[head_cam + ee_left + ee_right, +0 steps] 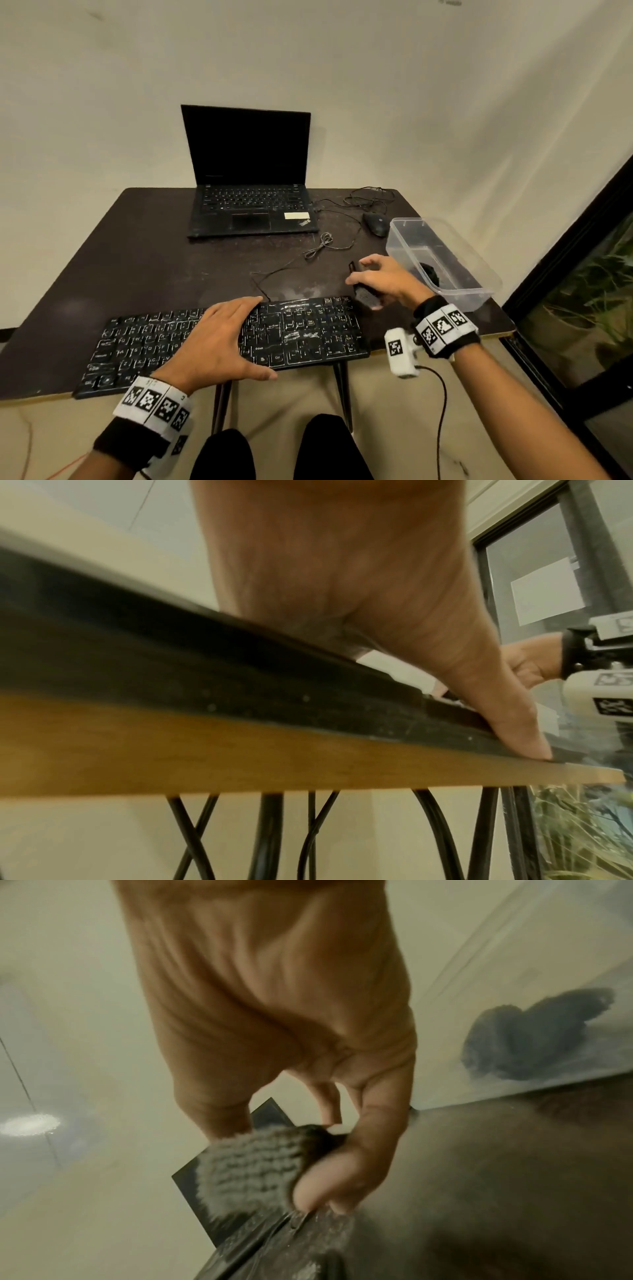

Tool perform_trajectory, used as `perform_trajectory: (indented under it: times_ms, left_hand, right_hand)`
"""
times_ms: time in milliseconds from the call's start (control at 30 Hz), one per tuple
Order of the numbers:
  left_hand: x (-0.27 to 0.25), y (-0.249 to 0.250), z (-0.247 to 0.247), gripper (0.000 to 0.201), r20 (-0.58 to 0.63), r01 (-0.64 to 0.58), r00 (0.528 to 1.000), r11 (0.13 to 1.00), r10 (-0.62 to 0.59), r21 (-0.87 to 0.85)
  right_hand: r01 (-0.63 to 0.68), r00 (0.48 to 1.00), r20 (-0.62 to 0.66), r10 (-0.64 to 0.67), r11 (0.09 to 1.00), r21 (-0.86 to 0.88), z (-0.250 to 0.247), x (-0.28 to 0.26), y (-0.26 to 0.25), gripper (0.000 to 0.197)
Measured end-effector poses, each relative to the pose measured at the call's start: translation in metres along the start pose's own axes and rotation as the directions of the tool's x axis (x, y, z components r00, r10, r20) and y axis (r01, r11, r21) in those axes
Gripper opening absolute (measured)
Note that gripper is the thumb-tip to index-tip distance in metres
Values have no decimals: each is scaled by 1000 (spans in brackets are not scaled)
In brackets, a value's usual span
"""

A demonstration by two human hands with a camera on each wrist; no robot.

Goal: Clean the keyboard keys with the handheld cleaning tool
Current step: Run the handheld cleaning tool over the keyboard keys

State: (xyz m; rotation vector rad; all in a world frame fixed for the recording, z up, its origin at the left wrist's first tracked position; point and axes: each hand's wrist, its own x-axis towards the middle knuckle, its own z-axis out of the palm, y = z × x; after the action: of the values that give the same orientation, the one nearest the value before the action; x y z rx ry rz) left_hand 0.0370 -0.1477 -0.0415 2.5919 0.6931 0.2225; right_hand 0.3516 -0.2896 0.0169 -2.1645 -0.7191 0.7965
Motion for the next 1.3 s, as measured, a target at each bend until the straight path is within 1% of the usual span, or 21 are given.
perform_trajectory:
  times_ms: [67,133,200,267,333,400,567,600,700,767,800,833,900,933,967,1067,1133,1200,1300]
  left_hand:
    - [-5,-9,-3,139,-13,7,1000,1000,-7,-11]
    - [-8,-13,-6,139,-11,14,1000,1000,-14,-18]
    - [-10,-15,-6,139,-13,12,1000,1000,-12,-29]
    - [-12,-15,-7,139,-18,7,1000,1000,-7,-30]
    - [-12,-16,-6,138,-25,-1,1000,1000,0,-31]
    - [-12,-16,-6,137,-28,-5,1000,999,4,-40]
    - [-11,-17,-4,137,-33,-8,999,999,7,-37]
    - [-11,-17,-4,137,-37,-9,999,999,8,-37]
    - [-11,-18,-3,136,-42,-9,999,999,7,-39]
    - [-11,-18,-2,136,-45,-10,999,999,8,-43]
    - [-10,-19,-1,137,-49,-15,999,999,13,-38]
    - [-10,-20,0,137,-47,-18,999,999,16,-30]
    - [-9,-20,0,139,-38,-19,999,1000,18,-16]
    - [-9,-19,0,139,-31,-13,999,1000,13,-9]
    - [-8,-17,-1,140,-25,-11,1000,1000,11,2]
    - [-7,-13,0,142,-9,-15,1000,998,15,69]
    - [-7,-11,2,142,-5,-6,1000,995,6,95]
    - [-7,-9,4,143,-11,-1,1000,992,2,127]
    - [-8,-8,11,142,-36,4,999,986,2,167]
  right_hand:
    - [20,990,-138,-29,998,-67,6,3,9,58]
    - [47,962,-257,-89,985,-164,13,3,16,62]
    - [114,921,-349,-172,977,-180,21,-1,23,68]
    - [194,871,-410,-272,956,-221,32,-8,28,77]
    - [247,830,-443,-339,936,-252,43,-15,34,82]
    - [283,804,-463,-373,925,-253,51,-23,37,81]
    - [392,775,-447,-447,895,-214,62,-41,44,70]
    - [412,769,-439,-465,885,-215,64,-44,46,69]
    - [444,752,-452,-480,875,-193,64,-50,55,77]
    - [446,759,-468,-453,885,-133,62,-54,63,79]
    - [445,772,-459,-440,889,-104,60,-55,66,76]
    - [446,786,-439,-435,891,-85,59,-56,69,67]
    - [444,801,-411,-435,893,-80,55,-55,75,37]
    - [435,810,-399,-430,897,-83,54,-56,76,27]
    - [425,819,-385,-425,901,-90,51,-56,76,23]
    - [375,864,-308,-398,917,-133,45,-58,71,19]
    - [342,887,-273,-372,927,-153,42,-58,67,21]
    - [320,900,-256,-352,934,-159,40,-55,65,24]
    - [299,912,-246,-328,943,-149,37,-52,64,23]
